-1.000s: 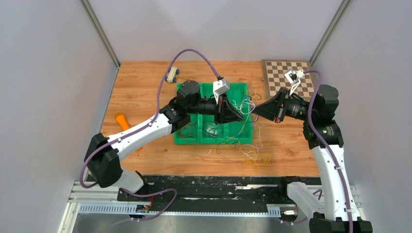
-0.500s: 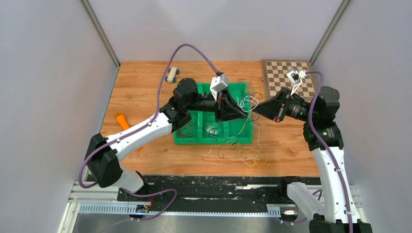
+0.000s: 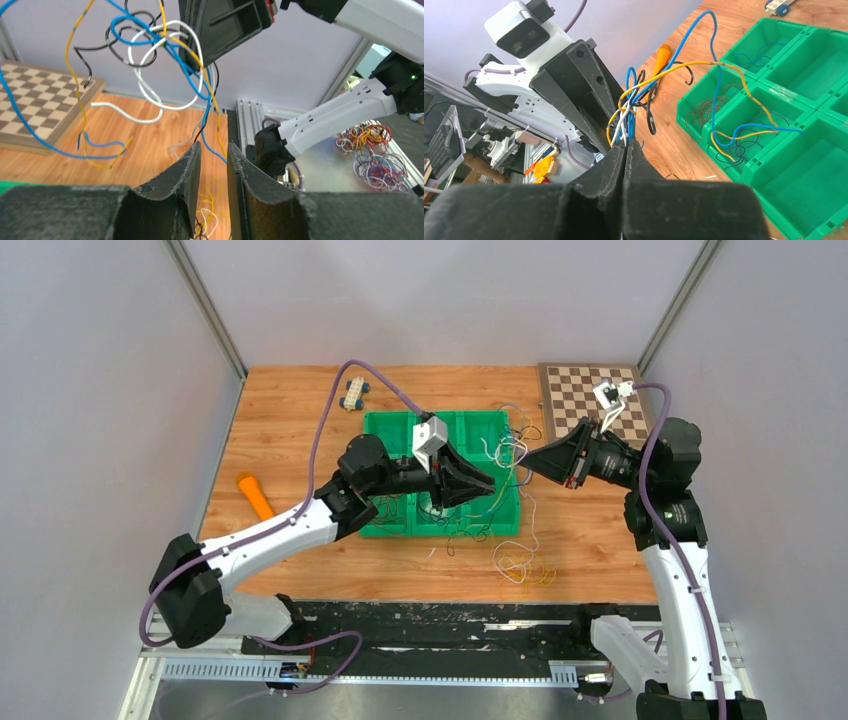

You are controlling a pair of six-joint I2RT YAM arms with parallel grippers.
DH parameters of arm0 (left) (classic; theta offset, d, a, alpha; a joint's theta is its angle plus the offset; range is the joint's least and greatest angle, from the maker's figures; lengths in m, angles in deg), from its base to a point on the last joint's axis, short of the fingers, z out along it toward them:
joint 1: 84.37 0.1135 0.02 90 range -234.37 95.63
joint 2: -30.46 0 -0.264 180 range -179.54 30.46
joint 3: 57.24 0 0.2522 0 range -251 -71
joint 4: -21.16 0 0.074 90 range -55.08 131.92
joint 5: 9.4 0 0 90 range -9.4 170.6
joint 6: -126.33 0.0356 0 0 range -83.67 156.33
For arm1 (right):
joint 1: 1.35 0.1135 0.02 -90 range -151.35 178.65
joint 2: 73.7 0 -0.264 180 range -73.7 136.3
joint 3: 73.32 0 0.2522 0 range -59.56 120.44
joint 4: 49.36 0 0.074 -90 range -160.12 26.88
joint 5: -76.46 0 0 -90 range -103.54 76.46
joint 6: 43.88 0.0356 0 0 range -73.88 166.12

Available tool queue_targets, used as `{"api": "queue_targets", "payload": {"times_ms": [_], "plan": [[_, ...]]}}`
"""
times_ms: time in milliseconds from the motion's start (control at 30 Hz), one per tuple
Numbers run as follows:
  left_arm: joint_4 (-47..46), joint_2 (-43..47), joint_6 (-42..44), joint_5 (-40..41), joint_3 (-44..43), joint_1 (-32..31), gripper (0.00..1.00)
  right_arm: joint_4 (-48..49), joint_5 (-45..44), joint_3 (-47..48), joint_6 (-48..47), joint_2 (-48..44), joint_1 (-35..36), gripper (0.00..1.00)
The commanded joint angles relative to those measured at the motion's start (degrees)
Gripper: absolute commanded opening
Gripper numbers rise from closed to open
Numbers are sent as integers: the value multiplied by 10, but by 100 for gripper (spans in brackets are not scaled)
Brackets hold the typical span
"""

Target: Untangle the cables

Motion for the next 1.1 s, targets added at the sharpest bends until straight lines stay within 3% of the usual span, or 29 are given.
{"api": "queue_targets", "payload": {"times_ms": [0,700,933,1067], "plan": [[-70,-3,14,39,-27,-15,34,27,-1,-2,19,-6,5,0],[-42,-52,-2,36,-98,-26,38,29,-1,-8,-4,-21,8,0],[-51,-63,-38,27,-120,-26,32,26,-15,-17,-21,-23,15,0],[-24,-55,-27,25,-118,-25,11,25,-29,-14,-30,-25,14,0]]}}
